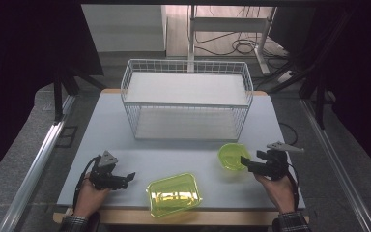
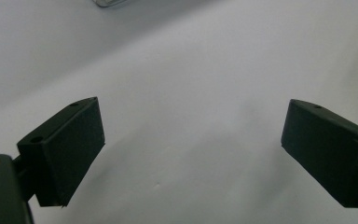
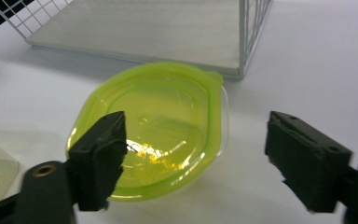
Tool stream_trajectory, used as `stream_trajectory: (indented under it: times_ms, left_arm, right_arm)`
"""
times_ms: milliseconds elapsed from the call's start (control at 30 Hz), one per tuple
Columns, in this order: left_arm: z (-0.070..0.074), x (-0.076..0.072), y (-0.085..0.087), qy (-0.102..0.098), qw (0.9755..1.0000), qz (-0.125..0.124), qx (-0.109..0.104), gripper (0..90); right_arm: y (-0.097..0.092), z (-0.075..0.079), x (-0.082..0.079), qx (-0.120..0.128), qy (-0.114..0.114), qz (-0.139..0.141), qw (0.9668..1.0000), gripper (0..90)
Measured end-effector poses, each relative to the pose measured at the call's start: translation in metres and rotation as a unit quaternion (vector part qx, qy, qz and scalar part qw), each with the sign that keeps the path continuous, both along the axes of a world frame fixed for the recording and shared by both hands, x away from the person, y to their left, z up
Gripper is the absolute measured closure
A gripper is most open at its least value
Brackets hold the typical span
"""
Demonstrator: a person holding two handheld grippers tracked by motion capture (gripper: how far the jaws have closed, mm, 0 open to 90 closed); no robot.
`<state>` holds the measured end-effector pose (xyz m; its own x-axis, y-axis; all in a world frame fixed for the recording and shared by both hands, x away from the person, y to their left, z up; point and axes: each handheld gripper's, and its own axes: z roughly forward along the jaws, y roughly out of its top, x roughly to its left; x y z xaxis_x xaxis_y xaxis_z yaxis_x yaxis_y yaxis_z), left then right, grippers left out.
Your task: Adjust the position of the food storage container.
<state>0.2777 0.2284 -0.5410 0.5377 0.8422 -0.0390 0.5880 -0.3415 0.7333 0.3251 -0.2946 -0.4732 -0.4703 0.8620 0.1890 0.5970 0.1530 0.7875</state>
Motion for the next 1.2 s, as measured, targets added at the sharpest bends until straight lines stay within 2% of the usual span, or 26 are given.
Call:
stream_trajectory:
  times_ms: [100, 233, 500, 700, 1067, 1200]
  left_arm:
    - [0.0, 0.0, 0.0, -0.002, 1.0, 0.0, -0.001, 5.7]
    - [-0.001, 0.0, -0.001, -0.004, 1.0, -0.002, 0.002, 5.4]
    - [0.0, -0.001, -0.002, -0.012, 0.9999, -0.005, 0.0, 5.1]
    - [0.0, -0.001, -0.003, -0.012, 0.9999, -0.007, 0.003, 5.0]
    - [0.0, -0.001, -0.004, -0.011, 0.9999, -0.01, 0.006, 5.0]
    - [0.0, -0.001, -0.004, -0.011, 0.9999, -0.01, 0.006, 5.0]
  right_arm:
    - [0.003, 0.004, 0.0, -0.008, -0.009, 0.006, 0.9999, 28.5]
    - [0.01, 0.006, 0.001, -0.013, -0.008, 0.022, 0.9996, 34.1]
    - [0.026, 0.013, 0.004, -0.027, -0.022, 0.054, 0.9979, 45.8]
    - [0.042, 0.019, 0.01, -0.043, -0.027, 0.08, 0.9955, 63.7]
    - [0.07, 0.02, 0.023, -0.065, -0.019, 0.127, 0.9896, 88.2]
    - [0.085, 0.018, 0.03, -0.073, -0.011, 0.14, 0.9874, 89.1]
